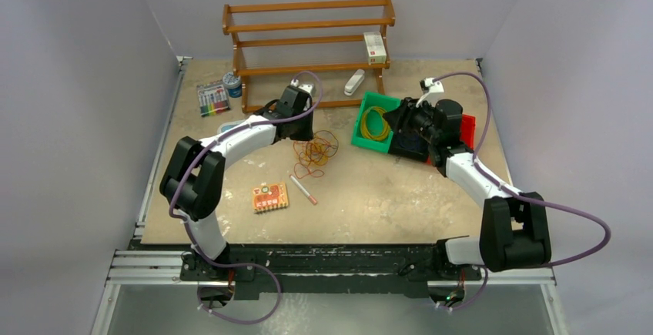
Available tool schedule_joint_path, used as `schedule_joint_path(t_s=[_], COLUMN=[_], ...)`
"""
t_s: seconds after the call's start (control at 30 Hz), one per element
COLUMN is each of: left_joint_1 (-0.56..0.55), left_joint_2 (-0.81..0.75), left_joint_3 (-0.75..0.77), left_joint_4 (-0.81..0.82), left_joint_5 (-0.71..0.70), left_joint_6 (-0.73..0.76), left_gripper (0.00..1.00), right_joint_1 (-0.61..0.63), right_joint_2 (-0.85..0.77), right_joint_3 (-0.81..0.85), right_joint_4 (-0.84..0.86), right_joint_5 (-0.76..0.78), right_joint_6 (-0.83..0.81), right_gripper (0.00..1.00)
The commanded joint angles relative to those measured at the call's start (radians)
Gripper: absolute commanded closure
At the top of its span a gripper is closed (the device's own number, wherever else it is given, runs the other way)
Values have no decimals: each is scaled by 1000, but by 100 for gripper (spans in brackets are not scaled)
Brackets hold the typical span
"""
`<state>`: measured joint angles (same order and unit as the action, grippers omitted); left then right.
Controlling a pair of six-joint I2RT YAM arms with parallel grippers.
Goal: Untangle the cables
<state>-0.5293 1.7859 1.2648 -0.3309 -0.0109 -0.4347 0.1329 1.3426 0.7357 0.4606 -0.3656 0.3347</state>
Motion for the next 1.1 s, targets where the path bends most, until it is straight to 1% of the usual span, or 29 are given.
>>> schedule_joint_path(t_s=[0.0, 0.13, 0.2, 0.33, 0.5, 0.63, 0.77, 0.9, 1.07], left_joint_1=[7, 8, 8, 7, 6, 6, 6, 7, 7], left_joint_2=[-3, -11, -20, -54, -140, -227, -297, -350, -392], left_joint_3=[16, 16, 15, 13, -4, -28, -38, -28, -4], left_joint_4=[34, 34, 32, 32, 68, 109, 140, 136, 124], left_joint_5=[9, -14, -24, -42, -66, -72, -63, -59, -43], left_joint_6=[3, 9, 13, 19, 20, 21, 22, 31, 48], left_gripper=[90, 98, 100, 100, 100, 100, 100, 100, 100], right_joint_1=[8, 8, 10, 10, 20, 56, 100, 168, 261], right_joint_2=[3, 6, 2, -10, -42, -86, -96, -90, -67], right_joint_3=[44, 43, 41, 31, 4, -16, -11, 1, -10], right_joint_4=[43, 47, 50, 66, 121, 173, 215, 271, 400], right_joint_5=[-29, -33, -32, -24, -20, 17, 27, 37, 38], right_joint_6=[-22, -20, -18, -19, -24, -54, -79, -123, -163], right_gripper=[53, 53, 53, 52, 52, 49, 47, 44, 35])
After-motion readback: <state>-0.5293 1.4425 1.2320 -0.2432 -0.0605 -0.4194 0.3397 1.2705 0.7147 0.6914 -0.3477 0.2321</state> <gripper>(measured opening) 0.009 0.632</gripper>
